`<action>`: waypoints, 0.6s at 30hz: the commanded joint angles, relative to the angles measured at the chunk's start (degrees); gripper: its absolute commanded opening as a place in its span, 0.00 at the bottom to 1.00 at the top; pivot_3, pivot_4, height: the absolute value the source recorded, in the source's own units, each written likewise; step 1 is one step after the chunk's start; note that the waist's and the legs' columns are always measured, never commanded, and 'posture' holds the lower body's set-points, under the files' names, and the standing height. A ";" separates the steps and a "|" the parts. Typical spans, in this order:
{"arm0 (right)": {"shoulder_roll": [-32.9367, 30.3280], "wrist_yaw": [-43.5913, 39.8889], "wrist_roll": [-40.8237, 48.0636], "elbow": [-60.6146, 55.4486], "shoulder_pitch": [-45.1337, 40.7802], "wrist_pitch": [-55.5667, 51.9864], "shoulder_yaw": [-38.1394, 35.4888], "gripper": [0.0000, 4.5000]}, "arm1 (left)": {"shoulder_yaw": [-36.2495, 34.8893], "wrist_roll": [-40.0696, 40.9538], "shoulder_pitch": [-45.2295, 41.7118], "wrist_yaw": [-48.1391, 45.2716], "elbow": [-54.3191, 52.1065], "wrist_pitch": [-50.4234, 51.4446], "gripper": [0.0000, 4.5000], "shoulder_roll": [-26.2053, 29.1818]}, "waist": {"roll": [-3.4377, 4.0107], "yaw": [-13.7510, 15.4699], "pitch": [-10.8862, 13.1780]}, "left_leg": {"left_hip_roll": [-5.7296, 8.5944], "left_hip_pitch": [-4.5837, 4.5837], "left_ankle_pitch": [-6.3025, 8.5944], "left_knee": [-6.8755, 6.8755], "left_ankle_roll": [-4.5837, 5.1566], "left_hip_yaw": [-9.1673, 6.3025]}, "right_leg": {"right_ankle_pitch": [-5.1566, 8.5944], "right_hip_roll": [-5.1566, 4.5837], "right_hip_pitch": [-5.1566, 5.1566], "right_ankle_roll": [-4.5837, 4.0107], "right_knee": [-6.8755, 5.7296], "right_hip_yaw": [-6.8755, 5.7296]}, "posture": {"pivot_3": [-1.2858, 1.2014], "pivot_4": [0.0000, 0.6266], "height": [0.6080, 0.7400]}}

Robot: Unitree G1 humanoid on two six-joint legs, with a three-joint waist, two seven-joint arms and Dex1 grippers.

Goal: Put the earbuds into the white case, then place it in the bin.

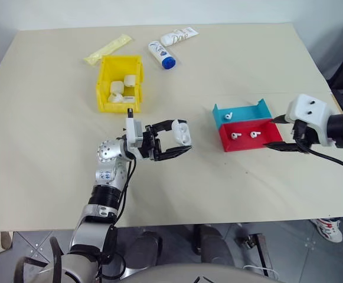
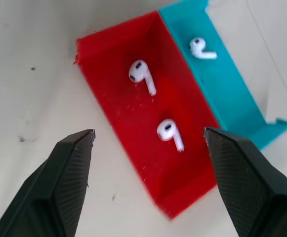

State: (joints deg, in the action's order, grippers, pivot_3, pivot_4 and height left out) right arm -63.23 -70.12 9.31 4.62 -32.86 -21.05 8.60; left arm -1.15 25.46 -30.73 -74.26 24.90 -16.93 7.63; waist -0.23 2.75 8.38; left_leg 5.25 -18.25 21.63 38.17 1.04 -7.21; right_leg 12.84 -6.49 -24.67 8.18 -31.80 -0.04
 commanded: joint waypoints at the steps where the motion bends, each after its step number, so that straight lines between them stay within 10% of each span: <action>1: 2.02 -1.46 -3.51 3.39 -4.10 3.29 1.95 0.80 | -0.06 2.46 1.37 0.13 -4.65 1.54 0.63 0.16 | 0.02 -0.07 0.00 | 0.01 0.00 0.00 0.01 0.00 0.01 | -0.01 -0.01 0.00 -0.01 -0.03 0.00 | 0.52 0.24 1.00; 18: 7.18 -0.80 -7.07 6.14 -6.57 6.09 2.33 0.80 | -0.91 5.72 1.56 -0.36 -7.89 7.20 0.63 1.55 | 0.04 -0.07 0.00 | 0.02 -0.01 -0.01 0.01 -0.01 0.00 | -0.02 0.00 -0.01 -0.03 -0.14 0.01 | 0.52 0.24 1.00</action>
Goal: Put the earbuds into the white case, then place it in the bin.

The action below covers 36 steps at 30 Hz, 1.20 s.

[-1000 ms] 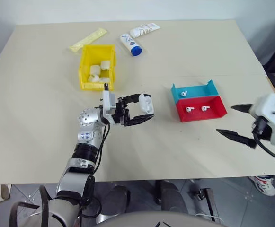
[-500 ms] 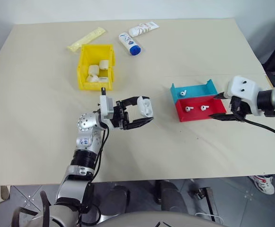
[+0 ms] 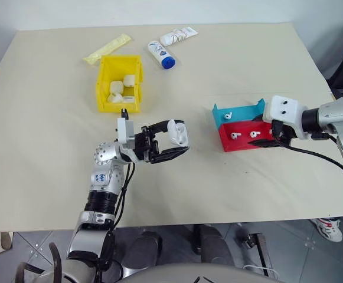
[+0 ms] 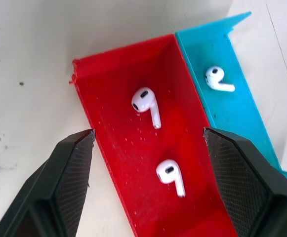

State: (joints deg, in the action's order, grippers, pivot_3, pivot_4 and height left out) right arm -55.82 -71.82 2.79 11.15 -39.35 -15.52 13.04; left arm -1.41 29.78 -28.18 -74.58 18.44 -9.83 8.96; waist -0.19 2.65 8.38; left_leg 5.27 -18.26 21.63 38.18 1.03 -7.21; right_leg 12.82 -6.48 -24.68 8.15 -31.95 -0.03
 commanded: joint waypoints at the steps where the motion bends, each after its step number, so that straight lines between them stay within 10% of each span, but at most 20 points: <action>1: -0.26 1.40 -1.52 0.82 -0.07 1.20 -1.66 0.80 | -0.58 1.29 -1.11 -0.15 -1.27 0.06 0.63 0.28 | 0.00 0.06 0.00 | 0.00 0.00 0.00 0.00 0.00 0.00 | 0.00 0.00 0.00 0.00 0.00 0.00 | 0.52 0.24 1.00; 36: 9.35 -5.60 -16.99 33.43 -18.01 21.66 7.03 0.49 | 0.93 -0.91 2.93 3.64 -5.67 -1.22 0.63 1.08 | 0.04 -1.31 -0.01 | 0.00 -0.03 -0.01 -0.04 -0.02 0.02 | -0.01 0.02 -0.07 -0.01 -0.02 0.01 | 0.52 0.24 1.00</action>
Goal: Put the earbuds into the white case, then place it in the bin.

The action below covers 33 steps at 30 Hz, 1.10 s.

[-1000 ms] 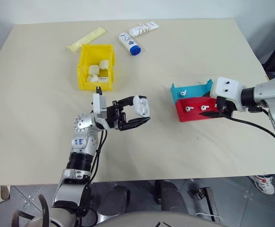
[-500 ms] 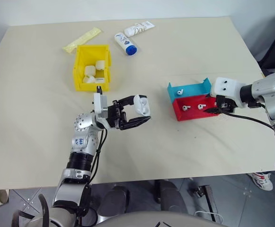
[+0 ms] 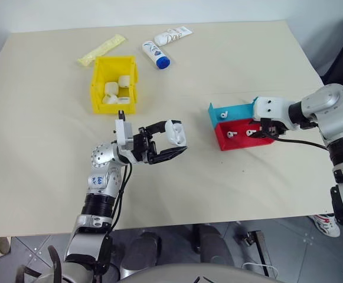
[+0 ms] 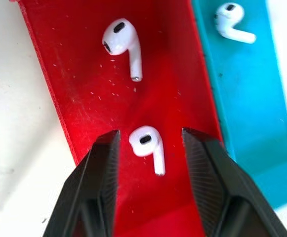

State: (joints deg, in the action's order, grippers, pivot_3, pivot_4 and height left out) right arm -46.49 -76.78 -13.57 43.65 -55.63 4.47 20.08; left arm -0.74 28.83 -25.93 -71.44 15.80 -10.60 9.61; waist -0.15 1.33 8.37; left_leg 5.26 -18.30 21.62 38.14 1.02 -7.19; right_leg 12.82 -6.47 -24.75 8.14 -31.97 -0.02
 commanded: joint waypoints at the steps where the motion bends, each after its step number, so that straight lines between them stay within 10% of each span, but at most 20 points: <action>1: 0.24 -0.69 -0.77 1.32 -1.90 1.91 0.00 0.49 | 0.34 0.07 0.90 0.64 -3.34 -0.39 0.63 0.49 | 0.00 0.02 0.00 | 0.00 0.00 0.00 0.00 0.00 0.00 | 0.00 0.00 0.01 0.00 0.00 0.00 | 0.52 0.24 1.00; 20: 2.49 -0.96 -4.94 8.91 -5.21 7.41 1.13 0.49 | 1.17 0.07 3.40 3.25 -6.89 0.01 0.63 1.65 | 0.03 -0.01 -0.02 | 0.01 0.02 0.00 0.01 0.00 0.00 | 0.00 0.00 0.02 -0.01 -0.01 0.01 | 0.52 0.24 1.00; 27: 3.14 -0.74 -6.02 11.14 -6.20 8.60 1.62 0.10 | 1.38 0.08 3.99 4.29 -7.81 0.05 0.63 2.20 | 0.04 -0.05 -0.02 | 0.00 0.02 0.00 0.01 -0.01 0.00 | 0.00 0.00 0.02 -0.01 -0.02 0.01 | 0.52 0.24 1.00; 33: 3.50 -0.76 -6.36 11.99 -6.69 8.99 1.60 0.10 | 1.47 0.00 4.15 4.88 -8.12 0.03 0.63 2.48 | 0.05 -0.08 -0.03 | 0.00 0.03 0.00 0.01 -0.01 0.00 | 0.00 0.00 0.03 -0.01 -0.02 0.01 | 0.52 0.24 1.00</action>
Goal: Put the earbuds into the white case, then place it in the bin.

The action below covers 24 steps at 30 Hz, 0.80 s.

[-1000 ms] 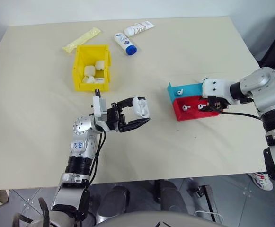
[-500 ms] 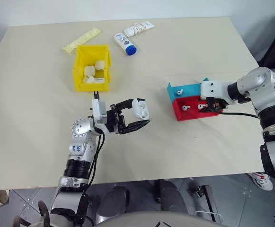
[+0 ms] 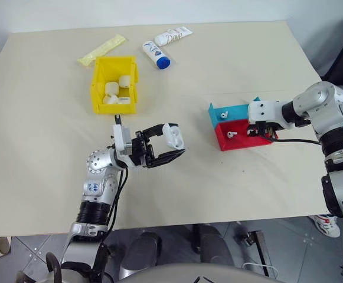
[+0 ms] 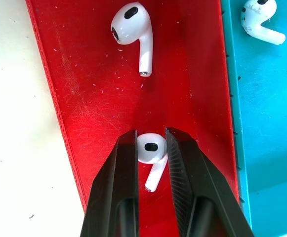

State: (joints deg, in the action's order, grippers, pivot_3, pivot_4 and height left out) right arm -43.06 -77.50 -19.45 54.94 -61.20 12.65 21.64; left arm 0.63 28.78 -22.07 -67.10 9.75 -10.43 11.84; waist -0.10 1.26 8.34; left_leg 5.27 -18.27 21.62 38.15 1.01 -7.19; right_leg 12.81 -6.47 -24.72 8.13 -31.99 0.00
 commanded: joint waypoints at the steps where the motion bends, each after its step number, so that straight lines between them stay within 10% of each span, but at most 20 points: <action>1: 0.18 0.17 -0.50 0.85 -1.23 0.72 -0.04 0.10 | 0.10 0.00 0.28 0.64 -2.07 -0.17 0.63 0.26 | 0.00 -0.03 0.00 | 0.00 0.00 0.00 0.00 0.00 0.00 | 0.00 0.00 0.00 0.00 0.00 0.00 | 0.52 0.24 1.00; 9: -1.34 -3.30 6.16 -7.42 0.81 -5.08 -5.47 0.10 | 0.31 0.09 -1.17 0.78 -0.61 0.06 0.63 -0.08 | 0.03 0.01 0.02 | 0.00 -0.03 0.00 0.00 0.00 0.00 | 0.00 0.00 -0.03 0.00 0.00 0.00 | 0.52 0.24 1.00; 24: 6.78 14.96 45.47 -76.47 25.10 -58.02 -31.67 0.10 | 0.65 1.33 -10.51 -7.94 12.05 0.66 0.63 -3.64 | 0.04 0.30 0.00 | -0.02 -0.07 0.01 0.05 -0.03 -0.17 | -0.01 -0.03 0.02 -0.01 0.01 -0.11 | 0.52 0.24 1.00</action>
State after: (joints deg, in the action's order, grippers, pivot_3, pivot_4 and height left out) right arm -36.82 -65.59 22.84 -18.02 -36.27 -42.91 -7.25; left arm 1.48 29.00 -31.60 -73.85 21.44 -9.36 8.44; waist -0.06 1.57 8.34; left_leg 5.27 -18.33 21.63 38.19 0.99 -7.36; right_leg 12.80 -6.51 -24.69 8.12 -31.98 -0.11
